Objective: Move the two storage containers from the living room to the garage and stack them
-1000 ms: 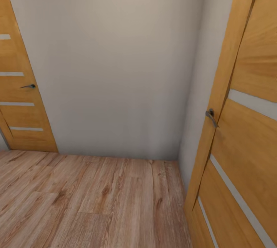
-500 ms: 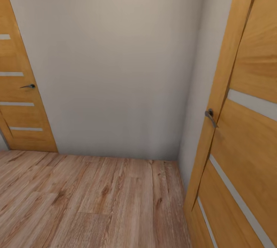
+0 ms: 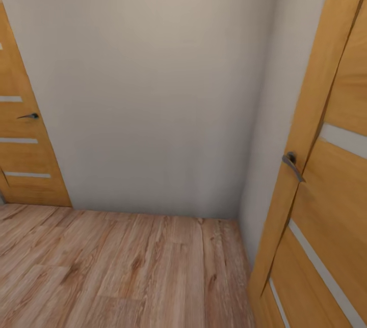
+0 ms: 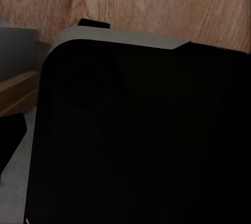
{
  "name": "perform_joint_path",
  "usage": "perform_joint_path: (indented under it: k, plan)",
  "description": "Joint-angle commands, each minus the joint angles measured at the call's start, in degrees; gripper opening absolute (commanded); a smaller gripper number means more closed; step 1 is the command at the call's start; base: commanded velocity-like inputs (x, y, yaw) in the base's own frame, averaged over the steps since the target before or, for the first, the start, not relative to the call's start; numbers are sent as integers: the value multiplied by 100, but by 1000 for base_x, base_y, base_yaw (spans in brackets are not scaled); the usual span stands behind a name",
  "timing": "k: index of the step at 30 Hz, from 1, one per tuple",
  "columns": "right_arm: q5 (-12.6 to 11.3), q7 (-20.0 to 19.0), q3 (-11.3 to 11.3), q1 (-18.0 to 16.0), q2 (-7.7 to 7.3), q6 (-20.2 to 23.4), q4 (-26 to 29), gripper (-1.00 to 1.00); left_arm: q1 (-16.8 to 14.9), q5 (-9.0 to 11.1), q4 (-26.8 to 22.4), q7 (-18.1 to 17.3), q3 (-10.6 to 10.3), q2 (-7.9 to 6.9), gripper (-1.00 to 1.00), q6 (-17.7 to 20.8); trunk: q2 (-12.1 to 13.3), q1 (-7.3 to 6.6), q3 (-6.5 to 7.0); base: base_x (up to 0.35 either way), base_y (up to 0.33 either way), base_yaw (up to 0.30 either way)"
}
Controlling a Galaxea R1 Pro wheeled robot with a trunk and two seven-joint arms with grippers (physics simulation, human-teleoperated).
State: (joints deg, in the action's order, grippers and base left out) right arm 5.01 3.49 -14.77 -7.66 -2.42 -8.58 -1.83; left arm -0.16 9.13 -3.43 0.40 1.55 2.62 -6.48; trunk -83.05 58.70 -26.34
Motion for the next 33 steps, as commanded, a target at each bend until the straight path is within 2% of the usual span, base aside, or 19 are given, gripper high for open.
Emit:
perform_joint_path:
  k: [1,11,21,33]
  plan:
    - [55,29,-8,-8,2,-29,-19,100,-2,27,0,4,12,2,100,-16,-3,3,-5,321,0,0]
    - [48,30,-7,-8,1,-29,-19,100,-2,27,0,4,12,1,100,-20,-3,3,-5,322,0,18]
    - [45,34,-5,-8,-6,-29,-19,100,-2,27,0,4,12,2,100,-20,-3,3,-5,322,0,221]
    - [78,29,-8,-8,-45,-87,-11,100,-2,27,0,4,12,0,100,-14,-3,3,-5,322,0,11]
